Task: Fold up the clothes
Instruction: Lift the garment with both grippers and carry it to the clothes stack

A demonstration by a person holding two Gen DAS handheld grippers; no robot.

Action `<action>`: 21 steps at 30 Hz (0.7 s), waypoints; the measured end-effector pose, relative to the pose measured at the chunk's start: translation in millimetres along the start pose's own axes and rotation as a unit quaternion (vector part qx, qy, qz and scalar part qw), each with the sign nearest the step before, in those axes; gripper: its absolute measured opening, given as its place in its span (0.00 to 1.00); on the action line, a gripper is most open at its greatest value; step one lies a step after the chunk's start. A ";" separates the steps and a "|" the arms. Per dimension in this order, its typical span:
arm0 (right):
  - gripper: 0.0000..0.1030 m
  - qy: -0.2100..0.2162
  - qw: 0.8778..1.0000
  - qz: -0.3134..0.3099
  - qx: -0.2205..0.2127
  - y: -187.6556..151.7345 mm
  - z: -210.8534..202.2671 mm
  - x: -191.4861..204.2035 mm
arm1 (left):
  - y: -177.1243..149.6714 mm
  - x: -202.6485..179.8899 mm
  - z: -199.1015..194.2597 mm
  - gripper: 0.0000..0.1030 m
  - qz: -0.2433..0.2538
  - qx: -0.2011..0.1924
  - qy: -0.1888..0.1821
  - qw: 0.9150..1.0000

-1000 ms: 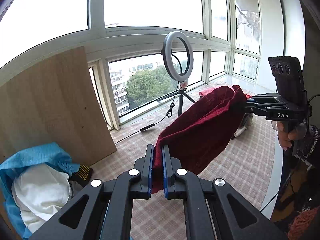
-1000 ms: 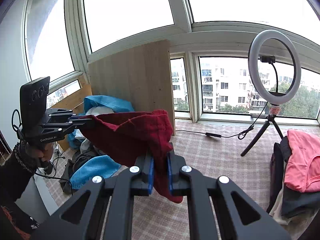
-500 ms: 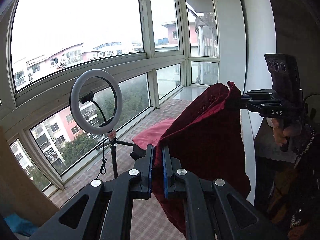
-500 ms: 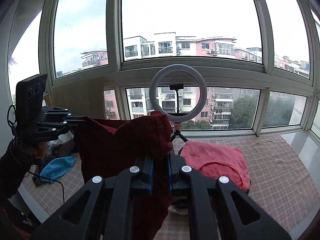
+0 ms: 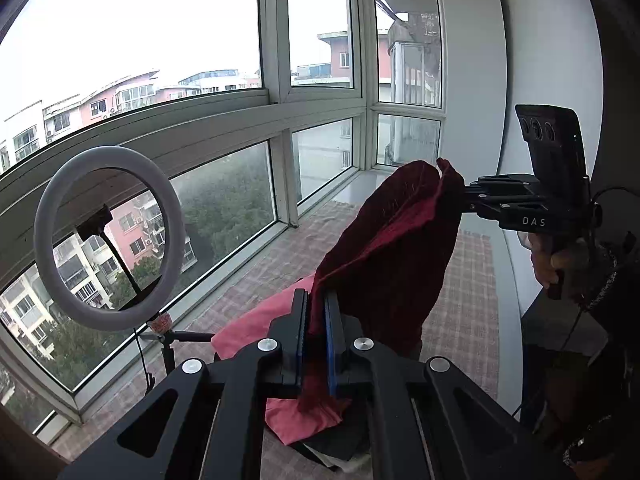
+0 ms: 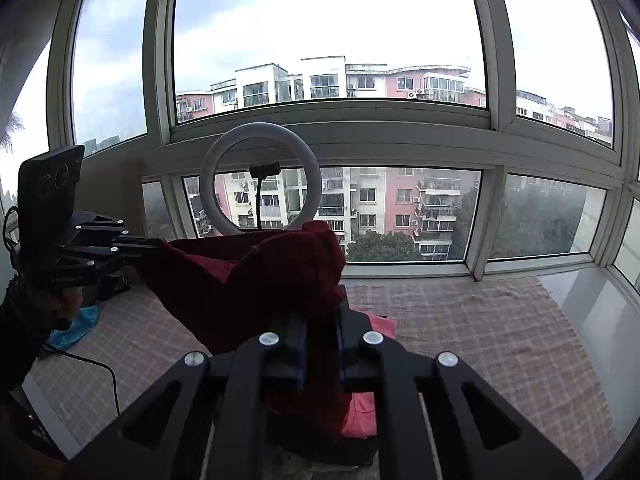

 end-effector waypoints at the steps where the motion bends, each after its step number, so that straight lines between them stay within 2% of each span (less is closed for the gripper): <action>1: 0.10 0.003 1.000 0.001 0.005 0.6 17.2 -9.0 | 4.1 9.2 14.0 0.07 -0.002 0.007 0.005 1.000; 5: 0.10 0.015 0.999 0.022 0.020 0.7 82.9 -41.6 | 13.8 42.9 59.9 0.07 -0.020 0.032 0.020 0.999; 8: 0.10 0.028 0.998 0.048 0.013 -1.2 98.8 -50.5 | 17.1 47.1 64.7 0.07 -0.017 0.034 0.016 0.999; 11: 0.10 0.027 0.999 0.043 0.001 0.4 83.2 -44.3 | 17.6 42.0 48.6 0.07 -0.017 0.030 0.001 0.999; 17: 0.10 0.026 0.999 0.026 -0.030 10.6 9.6 -19.8 | 15.9 7.5 -6.1 0.07 0.009 0.018 -0.012 1.000; 21: 0.10 0.016 0.999 0.007 -0.035 17.7 -23.1 -6.5 | 18.5 -16.9 -37.7 0.07 0.027 0.011 -0.015 0.999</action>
Point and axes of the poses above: each gripper's, at about its wrist camera, not at the fingertips, and z roughly the way its jaws point, x to its left, y to its top, the point moved 5 cm from there along z, roughly the way its jaws point, and after that the axes turned 12 degrees about -z, right-handed, at the moved point
